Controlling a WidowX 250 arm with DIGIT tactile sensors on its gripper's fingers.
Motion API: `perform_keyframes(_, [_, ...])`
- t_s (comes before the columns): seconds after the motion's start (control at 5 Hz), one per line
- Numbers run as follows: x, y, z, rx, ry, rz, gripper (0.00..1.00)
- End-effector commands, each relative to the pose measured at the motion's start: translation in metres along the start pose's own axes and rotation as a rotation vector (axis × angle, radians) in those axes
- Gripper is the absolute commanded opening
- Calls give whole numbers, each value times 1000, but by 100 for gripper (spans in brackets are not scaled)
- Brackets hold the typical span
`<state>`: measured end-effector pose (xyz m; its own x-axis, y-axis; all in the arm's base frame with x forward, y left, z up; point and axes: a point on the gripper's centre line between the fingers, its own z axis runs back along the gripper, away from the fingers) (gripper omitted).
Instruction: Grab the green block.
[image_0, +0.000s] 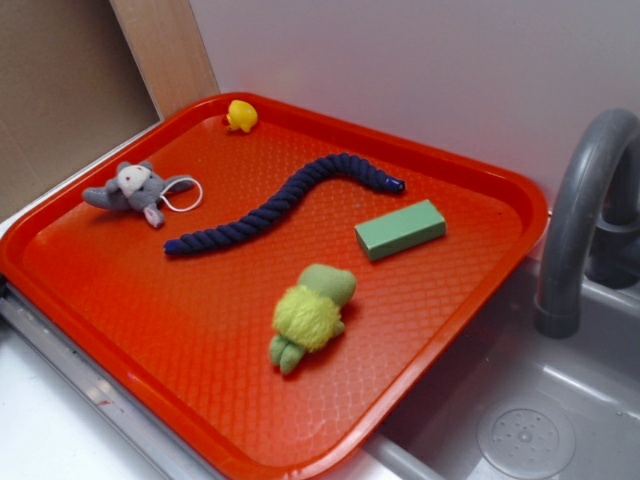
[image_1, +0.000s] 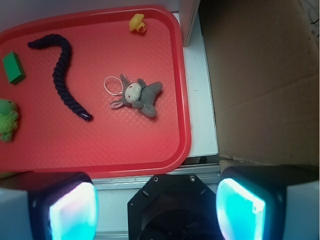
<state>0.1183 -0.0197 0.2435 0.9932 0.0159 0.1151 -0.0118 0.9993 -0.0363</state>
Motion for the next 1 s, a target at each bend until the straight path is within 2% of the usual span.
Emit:
perform_keyframes(0.0, [0,0,0,0,0,0,100])
perform_keyframes(0.2, [31,-48,-5,-18,-65,-134,100])
perform_keyframes(0.4, [57,-92,-22,-69,-119,-250,100])
perform_keyframes(0.6, [68,-126,-29,-194,-170,-312,100])
perform_keyframes(0.8, [82,-169,-38,-230,-199,-435,100])
